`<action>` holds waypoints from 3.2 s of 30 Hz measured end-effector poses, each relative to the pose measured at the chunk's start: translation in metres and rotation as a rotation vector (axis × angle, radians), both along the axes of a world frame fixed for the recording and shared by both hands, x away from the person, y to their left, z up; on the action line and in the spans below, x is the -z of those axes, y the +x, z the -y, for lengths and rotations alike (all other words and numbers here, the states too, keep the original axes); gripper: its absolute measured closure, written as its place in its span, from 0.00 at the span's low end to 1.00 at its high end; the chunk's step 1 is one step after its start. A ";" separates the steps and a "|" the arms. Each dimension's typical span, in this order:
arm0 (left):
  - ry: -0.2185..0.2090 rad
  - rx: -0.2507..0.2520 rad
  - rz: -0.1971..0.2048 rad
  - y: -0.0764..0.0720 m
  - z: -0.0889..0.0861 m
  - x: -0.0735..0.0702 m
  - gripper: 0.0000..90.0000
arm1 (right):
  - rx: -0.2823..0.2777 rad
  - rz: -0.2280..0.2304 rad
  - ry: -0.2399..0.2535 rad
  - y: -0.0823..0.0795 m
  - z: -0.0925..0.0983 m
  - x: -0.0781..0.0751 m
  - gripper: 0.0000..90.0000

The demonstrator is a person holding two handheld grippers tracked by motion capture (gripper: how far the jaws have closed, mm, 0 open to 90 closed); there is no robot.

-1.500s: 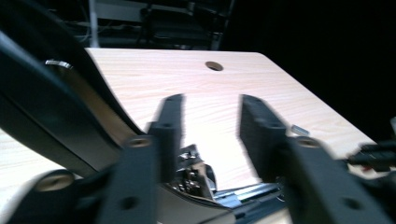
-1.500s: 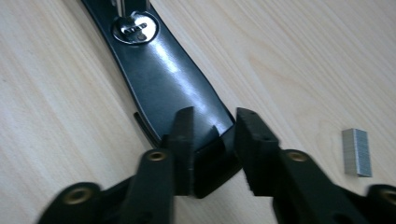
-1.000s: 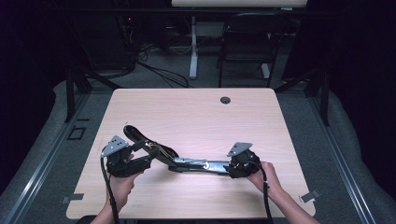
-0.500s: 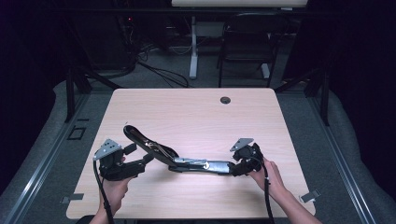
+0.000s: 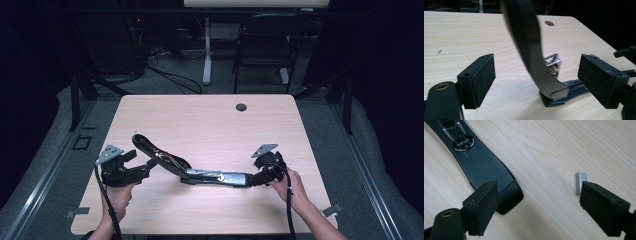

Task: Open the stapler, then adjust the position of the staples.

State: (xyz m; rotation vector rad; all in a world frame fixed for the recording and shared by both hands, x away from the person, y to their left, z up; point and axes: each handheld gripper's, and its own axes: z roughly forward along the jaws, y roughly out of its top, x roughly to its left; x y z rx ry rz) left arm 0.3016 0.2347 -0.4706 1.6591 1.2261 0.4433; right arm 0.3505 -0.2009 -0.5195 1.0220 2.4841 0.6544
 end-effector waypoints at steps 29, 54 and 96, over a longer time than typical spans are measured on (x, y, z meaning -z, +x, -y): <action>0.035 0.000 -0.036 0.012 -0.007 0.004 0.14 | 0.114 -0.116 0.095 0.031 0.037 -0.004 0.16; 0.088 0.007 -0.086 0.017 -0.007 0.008 0.11 | 0.104 -0.182 0.076 0.085 0.033 0.001 0.60; 0.076 0.009 -0.102 0.019 -0.008 0.010 0.12 | 0.149 -0.267 0.027 0.105 0.035 0.022 0.87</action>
